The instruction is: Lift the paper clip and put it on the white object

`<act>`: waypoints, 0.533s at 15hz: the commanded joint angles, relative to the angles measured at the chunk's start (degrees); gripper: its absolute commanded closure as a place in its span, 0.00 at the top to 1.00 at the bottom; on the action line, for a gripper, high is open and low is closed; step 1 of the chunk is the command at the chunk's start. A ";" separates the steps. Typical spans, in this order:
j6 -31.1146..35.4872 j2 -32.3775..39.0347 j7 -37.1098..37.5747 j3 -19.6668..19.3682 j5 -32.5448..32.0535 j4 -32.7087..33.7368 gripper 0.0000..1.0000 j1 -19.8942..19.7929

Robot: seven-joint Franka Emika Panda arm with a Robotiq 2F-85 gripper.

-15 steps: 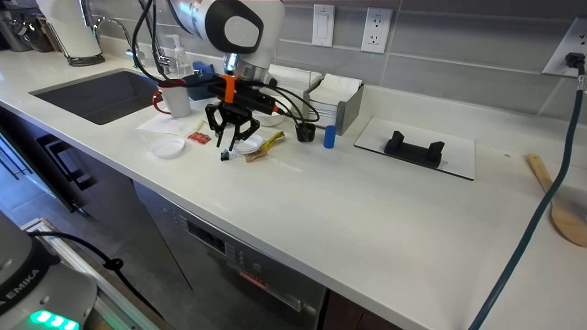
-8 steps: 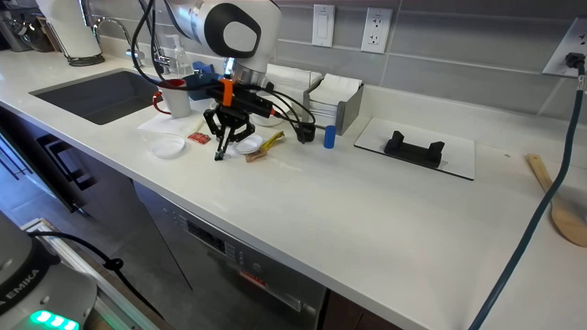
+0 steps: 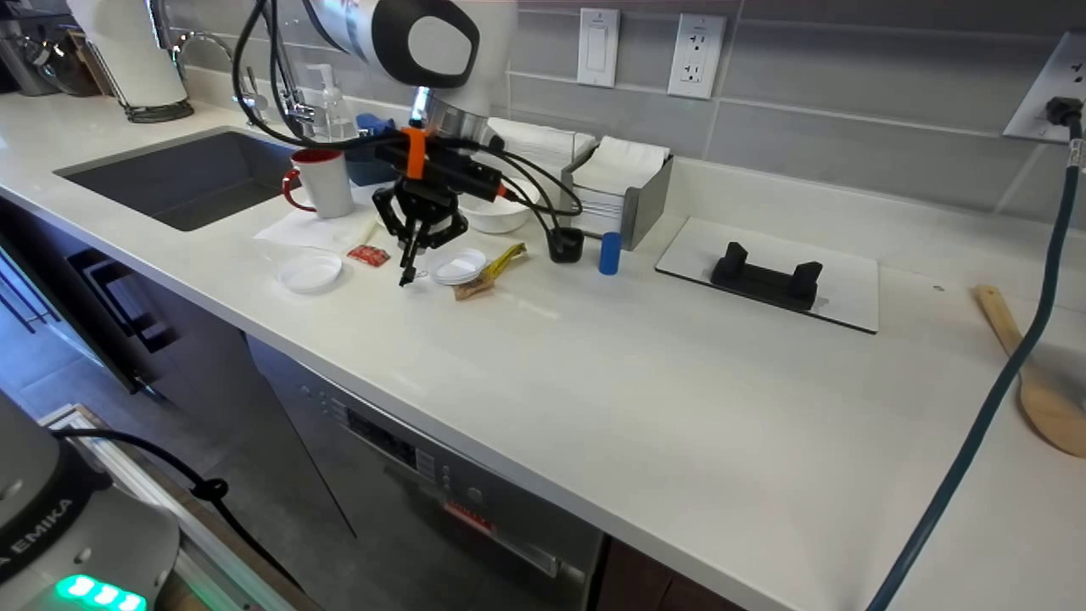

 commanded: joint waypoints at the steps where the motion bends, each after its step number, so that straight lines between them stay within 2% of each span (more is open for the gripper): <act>1: -4.33 -6.71 6.24 -0.29 -1.25 -1.28 0.01 0.59; 5: -6.72 -10.68 16.04 -2.18 0.78 0.46 0.01 -0.27; 8: -7.02 -11.49 20.19 -4.80 2.74 1.36 0.01 -1.51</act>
